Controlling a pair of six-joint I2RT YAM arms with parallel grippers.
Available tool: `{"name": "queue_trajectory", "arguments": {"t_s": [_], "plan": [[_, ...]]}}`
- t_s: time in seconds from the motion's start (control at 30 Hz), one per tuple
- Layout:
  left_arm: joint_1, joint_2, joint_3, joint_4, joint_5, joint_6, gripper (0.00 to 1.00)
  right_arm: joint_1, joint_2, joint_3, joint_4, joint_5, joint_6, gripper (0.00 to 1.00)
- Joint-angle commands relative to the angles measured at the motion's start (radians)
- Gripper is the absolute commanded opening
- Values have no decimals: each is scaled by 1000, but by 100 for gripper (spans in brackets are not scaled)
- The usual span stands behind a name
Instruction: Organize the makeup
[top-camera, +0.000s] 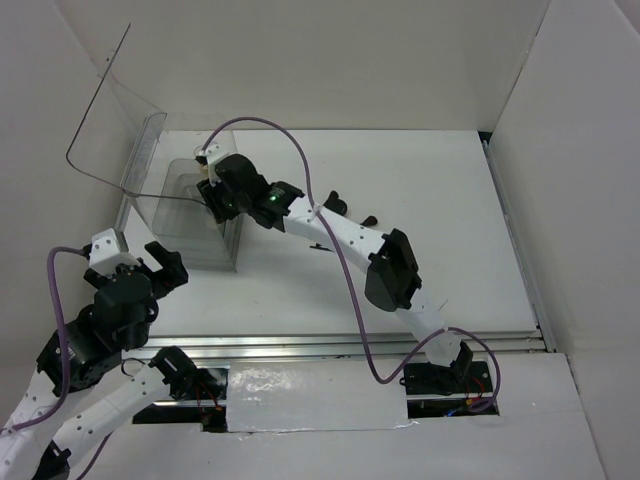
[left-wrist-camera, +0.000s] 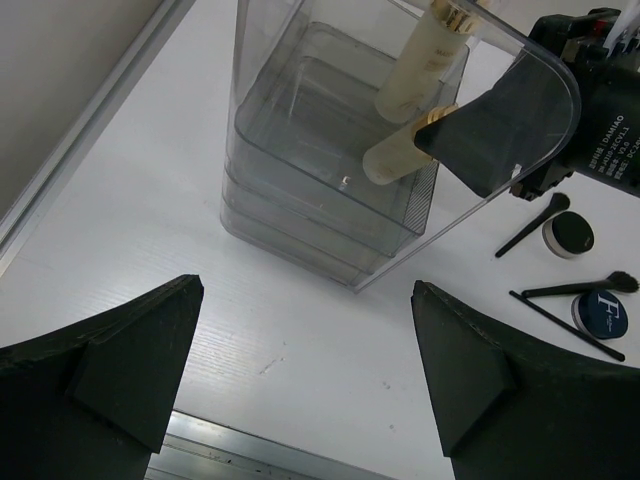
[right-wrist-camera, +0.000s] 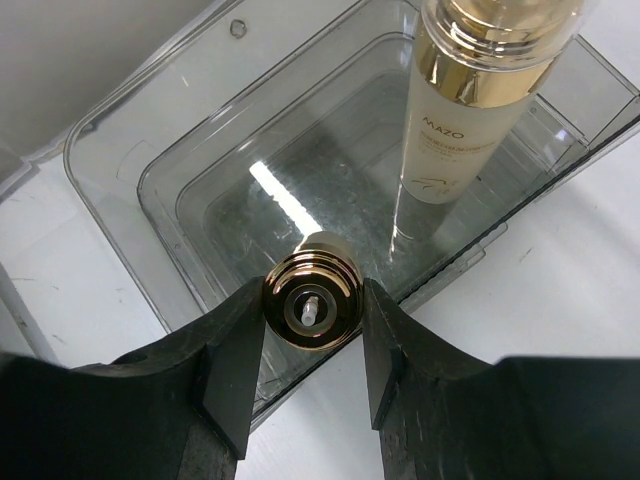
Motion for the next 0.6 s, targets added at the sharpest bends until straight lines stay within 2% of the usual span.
{"name": "queue_trajectory", "arguments": {"t_s": [0.0,0.2,0.4,0.57], "plan": [[18,-13,-4,47,0,27,99,7,16,59,34,31,-26,13],[28,-24,-10,62,13,39,99,7,25,65,33,27,-27,18],[28,-29,-11,65,19,43,99,10,25,71,40,33,-23,44],[28,-29,-14,73,29,51,99,10,20,79,53,27,-15,47]]}}
